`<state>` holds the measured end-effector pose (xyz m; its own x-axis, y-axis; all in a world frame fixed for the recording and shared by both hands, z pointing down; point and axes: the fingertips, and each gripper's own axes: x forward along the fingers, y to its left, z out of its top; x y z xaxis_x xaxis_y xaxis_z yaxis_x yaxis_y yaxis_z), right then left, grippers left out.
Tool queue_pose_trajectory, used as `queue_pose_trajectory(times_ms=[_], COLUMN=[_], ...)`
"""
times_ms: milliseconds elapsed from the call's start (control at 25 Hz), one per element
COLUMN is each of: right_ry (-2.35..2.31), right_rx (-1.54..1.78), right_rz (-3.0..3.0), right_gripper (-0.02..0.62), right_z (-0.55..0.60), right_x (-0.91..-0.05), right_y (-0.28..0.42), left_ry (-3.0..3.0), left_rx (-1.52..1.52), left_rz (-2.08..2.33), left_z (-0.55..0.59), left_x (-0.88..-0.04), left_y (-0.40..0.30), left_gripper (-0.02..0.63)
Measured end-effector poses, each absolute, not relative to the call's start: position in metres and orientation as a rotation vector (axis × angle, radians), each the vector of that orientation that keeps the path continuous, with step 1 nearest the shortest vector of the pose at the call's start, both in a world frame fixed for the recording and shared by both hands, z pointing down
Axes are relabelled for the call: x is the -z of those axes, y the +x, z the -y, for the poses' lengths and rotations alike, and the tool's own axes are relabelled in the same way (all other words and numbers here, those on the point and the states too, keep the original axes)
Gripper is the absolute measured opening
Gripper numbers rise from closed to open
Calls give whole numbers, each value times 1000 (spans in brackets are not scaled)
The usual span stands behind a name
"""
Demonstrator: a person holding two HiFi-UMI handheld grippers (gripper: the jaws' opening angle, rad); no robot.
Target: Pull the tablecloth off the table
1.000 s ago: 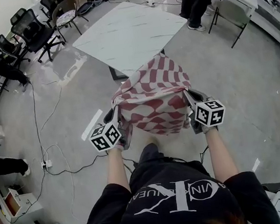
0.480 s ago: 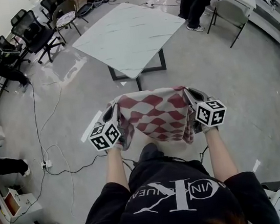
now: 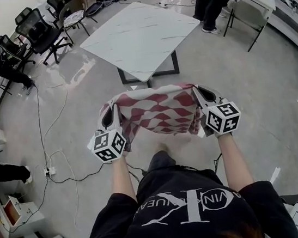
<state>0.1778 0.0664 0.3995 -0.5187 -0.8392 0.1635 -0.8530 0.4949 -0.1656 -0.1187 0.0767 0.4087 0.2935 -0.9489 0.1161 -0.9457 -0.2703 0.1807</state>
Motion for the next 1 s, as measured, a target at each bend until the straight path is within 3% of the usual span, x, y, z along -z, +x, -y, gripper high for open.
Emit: queue_pose_trajectory(times_ms=[560, 1000], right_ry=[1526, 1550], right_rx=[-57, 81], right_rz=[2760, 2747], right_gripper=[14, 14], right_z=[-63, -70], right_x=[-322, -304], right_y=[158, 156], left_ry=[2437, 2459], left_rx=[172, 180], left_rz=[1973, 2025], left_z=[-90, -94], left_x=[-321, -304], left_y=[-136, -136], left_gripper=[28, 28])
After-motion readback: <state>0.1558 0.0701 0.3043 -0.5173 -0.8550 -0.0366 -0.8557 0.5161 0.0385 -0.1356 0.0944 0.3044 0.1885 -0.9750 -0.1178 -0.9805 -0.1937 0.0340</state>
